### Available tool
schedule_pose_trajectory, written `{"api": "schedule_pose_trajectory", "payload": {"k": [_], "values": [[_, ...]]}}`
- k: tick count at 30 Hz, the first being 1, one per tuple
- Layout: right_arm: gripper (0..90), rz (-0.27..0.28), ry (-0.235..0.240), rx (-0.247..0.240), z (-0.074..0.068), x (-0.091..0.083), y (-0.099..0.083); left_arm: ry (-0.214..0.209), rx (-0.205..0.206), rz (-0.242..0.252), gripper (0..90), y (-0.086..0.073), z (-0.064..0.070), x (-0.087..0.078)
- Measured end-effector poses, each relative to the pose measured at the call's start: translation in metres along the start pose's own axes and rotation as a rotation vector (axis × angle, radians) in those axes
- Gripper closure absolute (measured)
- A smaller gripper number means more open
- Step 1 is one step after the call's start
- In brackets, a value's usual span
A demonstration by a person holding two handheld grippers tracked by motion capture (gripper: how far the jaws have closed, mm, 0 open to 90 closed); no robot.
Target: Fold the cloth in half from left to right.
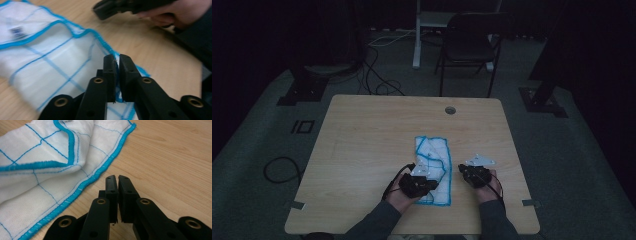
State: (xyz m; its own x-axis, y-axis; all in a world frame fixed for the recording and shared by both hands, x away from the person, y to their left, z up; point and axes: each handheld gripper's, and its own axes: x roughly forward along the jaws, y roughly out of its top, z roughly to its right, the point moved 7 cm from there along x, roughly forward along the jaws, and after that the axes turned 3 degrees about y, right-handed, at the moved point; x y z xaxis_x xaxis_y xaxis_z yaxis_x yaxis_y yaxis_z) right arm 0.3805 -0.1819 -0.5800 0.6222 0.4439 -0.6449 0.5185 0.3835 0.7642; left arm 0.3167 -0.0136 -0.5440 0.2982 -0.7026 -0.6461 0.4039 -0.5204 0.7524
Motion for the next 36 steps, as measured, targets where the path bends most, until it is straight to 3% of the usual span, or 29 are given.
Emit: {"api": "schedule_pose_trajectory", "payload": {"k": [4, 11, 18, 23, 32, 36], "values": [[86.9, 0.008, 0.004, 0.006, 0.000, -0.001, 0.001, -0.001, 0.008, 0.019, 76.8, 0.003, 0.004, -0.006], [86.1, 0.029, 0.011, -0.003, -0.004, -0.003, 0.007, 0.041, -0.016, 0.012, 76.8, -0.009, -0.007, -0.011], [84.8, 0.047, 0.021, -0.030, -0.011, -0.002, 0.017, 0.021, -0.066, 0.024, 76.7, -0.020, -0.009, -0.012], [82.8, 0.060, 0.020, -0.040, -0.012, -0.004, 0.022, 0.018, -0.057, 0.045, 69.9, -0.020, -0.004, -0.020], [81.8, 0.068, 0.033, -0.049, -0.017, -0.001, 0.031, 0.069, -0.061, -0.009, 72.0, -0.040, -0.012, -0.015], [81.4, 0.075, 0.046, -0.057, -0.023, 0.004, 0.036, 0.127, -0.043, -0.034, 71.9, -0.049, -0.018, -0.014]]}}
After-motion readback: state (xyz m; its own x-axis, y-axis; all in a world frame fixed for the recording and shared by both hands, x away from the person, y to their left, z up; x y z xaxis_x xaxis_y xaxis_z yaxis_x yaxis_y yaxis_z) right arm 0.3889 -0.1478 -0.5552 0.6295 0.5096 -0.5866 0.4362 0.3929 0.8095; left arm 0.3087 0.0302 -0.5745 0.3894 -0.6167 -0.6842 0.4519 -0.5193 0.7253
